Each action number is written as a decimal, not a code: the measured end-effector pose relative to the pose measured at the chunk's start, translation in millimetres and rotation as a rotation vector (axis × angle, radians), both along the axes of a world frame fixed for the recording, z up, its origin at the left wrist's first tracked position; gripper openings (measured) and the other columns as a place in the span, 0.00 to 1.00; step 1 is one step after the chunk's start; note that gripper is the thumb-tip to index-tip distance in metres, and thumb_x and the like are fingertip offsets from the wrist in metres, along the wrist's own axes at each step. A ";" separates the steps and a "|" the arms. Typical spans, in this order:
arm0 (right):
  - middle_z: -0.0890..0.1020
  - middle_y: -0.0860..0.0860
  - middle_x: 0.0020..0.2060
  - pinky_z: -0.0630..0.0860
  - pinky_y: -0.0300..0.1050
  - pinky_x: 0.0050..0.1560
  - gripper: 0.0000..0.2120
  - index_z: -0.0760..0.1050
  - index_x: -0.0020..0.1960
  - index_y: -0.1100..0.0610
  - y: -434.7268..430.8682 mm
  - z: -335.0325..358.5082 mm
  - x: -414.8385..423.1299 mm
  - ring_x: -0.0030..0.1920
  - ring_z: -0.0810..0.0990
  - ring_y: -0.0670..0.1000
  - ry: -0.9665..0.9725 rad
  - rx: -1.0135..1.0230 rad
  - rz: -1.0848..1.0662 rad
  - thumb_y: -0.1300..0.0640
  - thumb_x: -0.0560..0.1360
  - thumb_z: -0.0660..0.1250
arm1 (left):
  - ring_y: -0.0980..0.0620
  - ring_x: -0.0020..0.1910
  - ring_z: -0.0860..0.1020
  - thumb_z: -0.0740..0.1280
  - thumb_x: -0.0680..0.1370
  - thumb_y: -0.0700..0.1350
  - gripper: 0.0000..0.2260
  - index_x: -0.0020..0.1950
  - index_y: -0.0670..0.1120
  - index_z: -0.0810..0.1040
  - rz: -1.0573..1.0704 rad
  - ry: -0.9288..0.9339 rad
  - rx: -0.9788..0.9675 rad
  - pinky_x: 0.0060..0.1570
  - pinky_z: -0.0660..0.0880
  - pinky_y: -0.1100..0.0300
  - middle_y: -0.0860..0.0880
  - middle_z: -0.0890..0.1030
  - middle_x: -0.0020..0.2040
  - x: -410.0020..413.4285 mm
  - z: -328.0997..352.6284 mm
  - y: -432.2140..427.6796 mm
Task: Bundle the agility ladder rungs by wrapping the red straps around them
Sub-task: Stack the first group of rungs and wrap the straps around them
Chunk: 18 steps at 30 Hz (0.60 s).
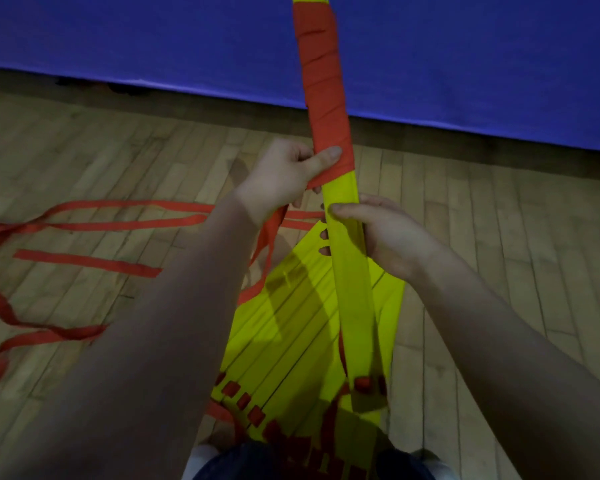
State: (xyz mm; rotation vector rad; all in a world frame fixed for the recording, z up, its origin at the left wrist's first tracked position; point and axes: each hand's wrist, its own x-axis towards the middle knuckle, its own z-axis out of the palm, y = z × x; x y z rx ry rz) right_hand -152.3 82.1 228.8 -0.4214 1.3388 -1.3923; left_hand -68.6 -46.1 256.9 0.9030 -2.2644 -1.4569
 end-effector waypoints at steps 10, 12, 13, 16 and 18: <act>0.76 0.54 0.54 0.75 0.48 0.52 0.27 0.59 0.55 0.53 16.8 74.1 28.0 0.53 0.77 0.53 0.838 0.278 -0.179 0.53 0.69 0.75 | 0.58 0.13 0.68 0.66 0.77 0.55 0.20 0.31 0.44 0.71 0.078 -0.092 -0.165 0.16 0.60 0.69 0.53 0.68 0.13 -11.2 94.1 30.0; 0.72 0.59 0.59 0.74 0.53 0.56 0.25 0.61 0.59 0.58 23.2 74.1 45.8 0.59 0.75 0.60 0.950 0.253 -0.221 0.57 0.71 0.73 | 0.59 0.14 0.69 0.66 0.78 0.54 0.20 0.30 0.44 0.70 0.127 -0.083 -0.176 0.17 0.62 0.69 0.54 0.69 0.13 -1.1 97.1 44.3; 0.71 0.61 0.60 0.72 0.53 0.56 0.23 0.61 0.61 0.60 26.1 76.1 54.8 0.60 0.74 0.63 0.997 0.245 -0.240 0.60 0.73 0.70 | 0.59 0.14 0.69 0.66 0.78 0.54 0.21 0.29 0.44 0.69 0.156 -0.076 -0.182 0.19 0.63 0.68 0.54 0.69 0.13 5.0 98.0 50.5; 0.71 0.62 0.59 0.70 0.51 0.53 0.19 0.61 0.62 0.63 26.5 85.5 75.3 0.60 0.73 0.64 1.047 0.179 -0.283 0.65 0.75 0.64 | 0.59 0.14 0.68 0.68 0.76 0.55 0.20 0.30 0.44 0.70 0.236 0.028 -0.126 0.21 0.64 0.65 0.51 0.73 0.19 21.8 102.9 57.6; 0.73 0.62 0.58 0.70 0.50 0.53 0.18 0.62 0.61 0.63 26.1 88.8 85.1 0.60 0.74 0.64 1.061 0.133 -0.295 0.66 0.74 0.64 | 0.59 0.14 0.68 0.70 0.75 0.53 0.18 0.34 0.41 0.73 0.203 0.099 -0.068 0.21 0.64 0.66 0.50 0.75 0.23 35.3 109.8 60.2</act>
